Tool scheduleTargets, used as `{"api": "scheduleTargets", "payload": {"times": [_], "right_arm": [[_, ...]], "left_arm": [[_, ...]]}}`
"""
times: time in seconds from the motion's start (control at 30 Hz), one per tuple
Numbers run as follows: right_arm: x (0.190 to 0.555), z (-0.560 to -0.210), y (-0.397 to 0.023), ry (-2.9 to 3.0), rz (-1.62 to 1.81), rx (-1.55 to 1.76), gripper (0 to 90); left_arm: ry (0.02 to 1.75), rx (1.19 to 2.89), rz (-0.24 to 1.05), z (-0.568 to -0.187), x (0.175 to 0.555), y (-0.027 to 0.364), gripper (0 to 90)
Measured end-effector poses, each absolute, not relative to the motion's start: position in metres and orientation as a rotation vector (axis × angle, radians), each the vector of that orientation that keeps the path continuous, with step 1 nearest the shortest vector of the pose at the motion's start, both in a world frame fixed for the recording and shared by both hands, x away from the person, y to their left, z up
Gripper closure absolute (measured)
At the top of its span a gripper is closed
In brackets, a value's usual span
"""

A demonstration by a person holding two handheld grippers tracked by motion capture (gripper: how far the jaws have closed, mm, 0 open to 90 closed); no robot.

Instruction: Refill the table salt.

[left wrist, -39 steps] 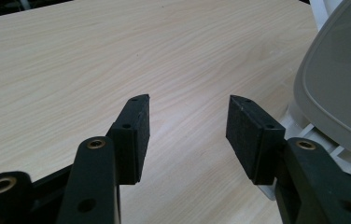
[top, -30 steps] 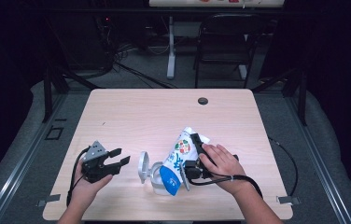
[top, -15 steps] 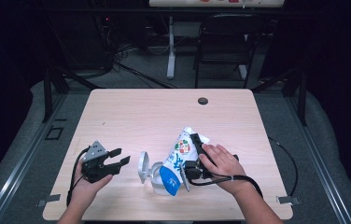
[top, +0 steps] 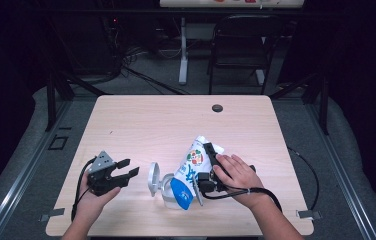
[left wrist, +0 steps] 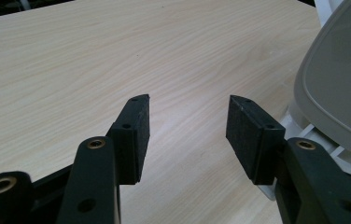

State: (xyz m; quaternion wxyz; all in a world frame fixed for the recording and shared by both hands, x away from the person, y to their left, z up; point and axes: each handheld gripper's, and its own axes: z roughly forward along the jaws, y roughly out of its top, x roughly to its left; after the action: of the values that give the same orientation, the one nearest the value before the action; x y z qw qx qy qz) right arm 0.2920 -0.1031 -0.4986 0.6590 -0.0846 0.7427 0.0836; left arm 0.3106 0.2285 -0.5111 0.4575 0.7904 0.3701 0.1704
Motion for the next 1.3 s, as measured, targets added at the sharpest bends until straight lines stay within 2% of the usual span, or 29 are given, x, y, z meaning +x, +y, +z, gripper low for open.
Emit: {"api": "scheduleTargets", "payload": {"times": [1.3], "right_arm": [[0.2878, -0.4980, -0.1011, 1.635, 0.147, -0.256, 70.0]], "left_arm": [[0.912, 1.948, 0.419, -0.5107, 0.3106, 0.2287, 50.2]]}}
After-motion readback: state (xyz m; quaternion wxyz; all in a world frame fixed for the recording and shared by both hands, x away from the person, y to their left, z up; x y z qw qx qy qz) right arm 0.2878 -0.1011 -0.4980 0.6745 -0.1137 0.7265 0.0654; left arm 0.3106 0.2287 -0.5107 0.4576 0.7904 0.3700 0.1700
